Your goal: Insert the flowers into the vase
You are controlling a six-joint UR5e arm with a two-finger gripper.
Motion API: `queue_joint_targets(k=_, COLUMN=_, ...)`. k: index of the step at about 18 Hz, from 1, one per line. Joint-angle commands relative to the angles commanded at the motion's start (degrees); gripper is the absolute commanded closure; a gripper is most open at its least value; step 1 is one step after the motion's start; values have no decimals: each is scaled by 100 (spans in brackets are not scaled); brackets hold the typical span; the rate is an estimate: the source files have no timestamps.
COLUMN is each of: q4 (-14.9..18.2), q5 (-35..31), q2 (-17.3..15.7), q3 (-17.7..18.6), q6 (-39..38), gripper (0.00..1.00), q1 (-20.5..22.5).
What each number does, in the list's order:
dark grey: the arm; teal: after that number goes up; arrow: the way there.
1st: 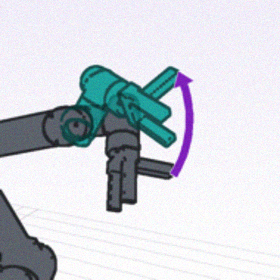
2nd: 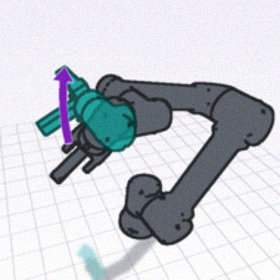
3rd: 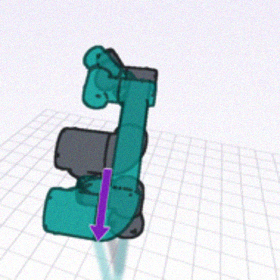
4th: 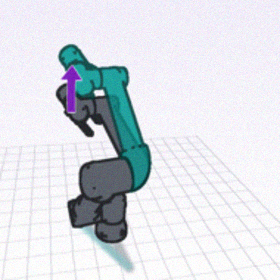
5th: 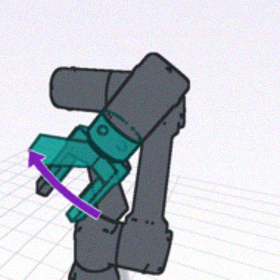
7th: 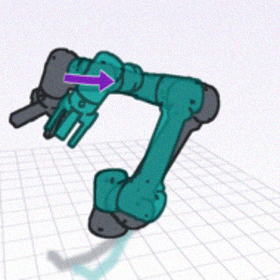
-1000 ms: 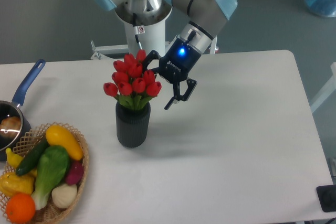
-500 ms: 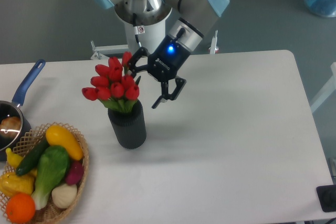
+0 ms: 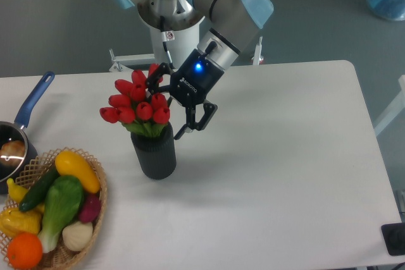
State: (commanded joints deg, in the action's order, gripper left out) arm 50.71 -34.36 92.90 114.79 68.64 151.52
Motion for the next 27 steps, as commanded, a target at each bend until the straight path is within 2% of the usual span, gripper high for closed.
queue_joint_targets(k=4, q4=9, q5=-79, q2=-105, q3=0, q6=-9, gripper=0, q1=44)
queue_joint_targets(k=7, q4=61, q5=-71, q2=-324, q3=44, q6=-61, gripper=0, q1=70)
queue_joint_targets(k=9, q4=402, q5=-79, q2=-561, q3=44, q6=-62, gripper=0, q1=70)
queue_joint_targets(k=14, q4=904, q5=-334, q2=-1001, q3=0, q6=-53, gripper=0, q1=176)
queue_joint_targets(k=17, q4=1150, q5=-334, q2=-1160, q3=-193, q6=-123, gripper=0, q1=246)
queue_joint_targets(k=23, q4=1169, q5=-325, q2=-1055, q3=-605, q6=-123, gripper=0, q1=895)
queue_joint_targets(k=25, q4=1151, q5=-395, q2=-715, q3=-869, q6=-97, gripper=0, q1=1151)
queue_joint_targets(k=27, q4=1099, q5=-920, q2=-459, q3=-1133, q6=-70, gripper=0, q1=1361)
